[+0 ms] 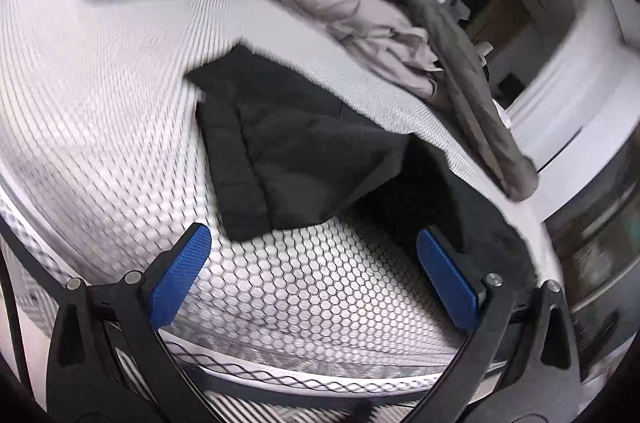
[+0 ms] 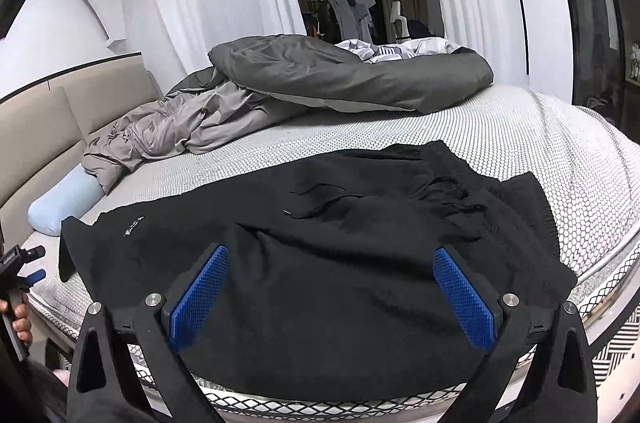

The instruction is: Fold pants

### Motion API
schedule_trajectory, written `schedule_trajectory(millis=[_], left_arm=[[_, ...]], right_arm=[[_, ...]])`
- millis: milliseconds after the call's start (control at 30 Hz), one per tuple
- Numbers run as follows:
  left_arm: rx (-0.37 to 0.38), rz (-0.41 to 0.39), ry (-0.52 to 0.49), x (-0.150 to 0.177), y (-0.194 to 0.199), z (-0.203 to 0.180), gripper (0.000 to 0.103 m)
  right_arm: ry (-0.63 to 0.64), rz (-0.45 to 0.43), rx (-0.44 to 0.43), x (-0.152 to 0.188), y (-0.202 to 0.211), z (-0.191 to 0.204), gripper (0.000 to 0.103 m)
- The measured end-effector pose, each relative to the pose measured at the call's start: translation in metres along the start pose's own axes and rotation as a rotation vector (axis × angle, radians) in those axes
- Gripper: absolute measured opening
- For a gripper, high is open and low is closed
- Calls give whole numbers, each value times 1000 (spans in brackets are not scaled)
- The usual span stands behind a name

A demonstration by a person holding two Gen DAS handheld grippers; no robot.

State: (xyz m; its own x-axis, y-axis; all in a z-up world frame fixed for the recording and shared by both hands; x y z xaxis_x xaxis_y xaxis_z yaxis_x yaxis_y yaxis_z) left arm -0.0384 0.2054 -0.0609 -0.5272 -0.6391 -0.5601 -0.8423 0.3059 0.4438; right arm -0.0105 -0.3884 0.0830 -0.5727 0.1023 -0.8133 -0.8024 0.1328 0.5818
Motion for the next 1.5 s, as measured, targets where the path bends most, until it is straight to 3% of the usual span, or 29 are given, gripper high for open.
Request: schedule_trajectory(millis=[133,300,367,533,633,867,933,1033,1167,1200,1267,1300,1333,1433,1500], left_arm=[[73,82,98,4,-19,19,100],[110,-58,132,-3,-2,26,100],[121,-78,113,-5,2,27,100],[158,-3,163,-16,-30,33,99],[188,34,243,-20,-52,36,88],[295,110,273,11,-41,36,87],[300,96,284,14,-41,32,92],[318,45,383,11,-58,41,93],[257,-6,444,-1,-81,49,93],[222,-31,437,-3,-84,51,87],[135,-44,397,-10,-88,51,54],[98,-33,379,-13,-90,54,25],[49,-15,371,-16,-92,60,3],[-50,-55,368,-27,-75,80,0],[-121,-129,349,-35,-50,90,0]], right_arm=[[3,1,6,2,1,0,103],[-19,4,8,2,0,-4,103],[-22,1,10,2,1,-6,103],[-37,0,17,3,2,-9,103],[-36,-1,19,3,2,-9,103],[-12,-6,49,4,1,-8,103],[-18,-5,44,3,1,-8,103],[-19,-6,40,3,1,-5,103],[1,-21,37,2,2,3,103],[14,-24,43,2,1,5,103],[33,-25,56,3,0,8,103],[44,-25,65,3,-1,10,103],[48,-23,70,4,-2,9,103],[47,-18,73,5,-3,7,103],[45,-20,73,5,-2,5,103]])
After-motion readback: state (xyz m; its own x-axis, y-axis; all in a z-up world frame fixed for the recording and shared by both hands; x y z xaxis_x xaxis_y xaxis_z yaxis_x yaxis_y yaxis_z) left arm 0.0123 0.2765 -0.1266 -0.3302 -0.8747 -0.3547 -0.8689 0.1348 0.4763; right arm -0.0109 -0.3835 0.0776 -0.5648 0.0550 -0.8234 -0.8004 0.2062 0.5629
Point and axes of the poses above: each gripper's, at about its wrist camera, not at the fingertips, and y roughly against the way its jaws point, z to its left, x to its underside, the point moved 1 cm from there along -y, roughly the way its jaws point, and after that the axes turned 15 degrees about x, right-handed, at the moved point
